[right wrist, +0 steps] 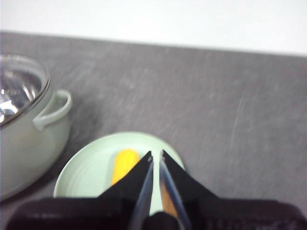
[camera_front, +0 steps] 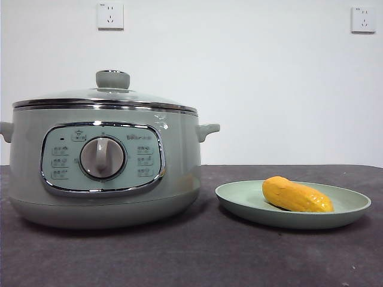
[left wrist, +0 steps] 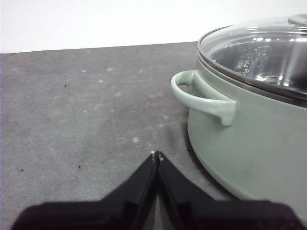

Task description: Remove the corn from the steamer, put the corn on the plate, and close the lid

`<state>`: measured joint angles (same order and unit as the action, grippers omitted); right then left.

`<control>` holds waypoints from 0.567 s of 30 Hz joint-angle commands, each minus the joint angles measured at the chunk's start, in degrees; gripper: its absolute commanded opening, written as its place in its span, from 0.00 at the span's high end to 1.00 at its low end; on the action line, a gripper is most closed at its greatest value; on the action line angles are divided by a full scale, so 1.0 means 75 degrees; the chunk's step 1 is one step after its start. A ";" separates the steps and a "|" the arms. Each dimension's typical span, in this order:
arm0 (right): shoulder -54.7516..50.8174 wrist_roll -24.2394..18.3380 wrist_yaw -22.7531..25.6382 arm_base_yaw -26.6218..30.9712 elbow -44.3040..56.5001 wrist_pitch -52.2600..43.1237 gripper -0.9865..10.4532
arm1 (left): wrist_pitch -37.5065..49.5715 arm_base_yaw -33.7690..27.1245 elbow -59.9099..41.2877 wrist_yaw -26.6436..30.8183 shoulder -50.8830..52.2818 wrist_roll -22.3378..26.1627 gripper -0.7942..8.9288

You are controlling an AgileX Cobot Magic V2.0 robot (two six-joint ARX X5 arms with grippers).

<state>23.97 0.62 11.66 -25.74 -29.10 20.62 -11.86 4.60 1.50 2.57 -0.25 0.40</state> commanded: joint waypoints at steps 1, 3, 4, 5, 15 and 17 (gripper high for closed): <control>-0.0452 -0.0414 -0.0574 0.0583 0.0510 -0.0388 0.89 | 0.0006 -0.0023 -0.0096 0.0026 0.0023 -0.0047 0.92; -0.0857 -0.0411 -0.1043 0.1081 0.0941 -0.0833 0.89 | 0.0006 -0.0023 -0.0096 0.0023 0.0023 -0.0047 0.92; -0.1131 -0.0402 -0.1314 0.1376 0.1241 -0.1145 0.89 | 0.0006 -0.0023 -0.0096 0.0026 0.0023 -0.0047 0.92; -0.1341 -0.0393 -0.1460 0.1580 0.1469 -0.1341 0.89 | 0.0006 -0.0023 -0.0096 0.0026 0.0023 -0.0047 0.92; -0.2675 -0.0061 -0.1737 0.2719 0.3182 -0.1818 0.89 | 0.0006 -0.0023 -0.0096 0.0026 0.0023 -0.0047 0.92; -0.2804 -0.0064 -0.1728 0.2734 0.3383 -0.1821 0.89 | 0.0006 -0.0023 -0.0096 0.0026 0.0023 -0.0047 0.92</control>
<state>3.51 -0.62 -1.34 -5.28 -4.62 7.64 -11.86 4.60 1.50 2.57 -0.25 0.40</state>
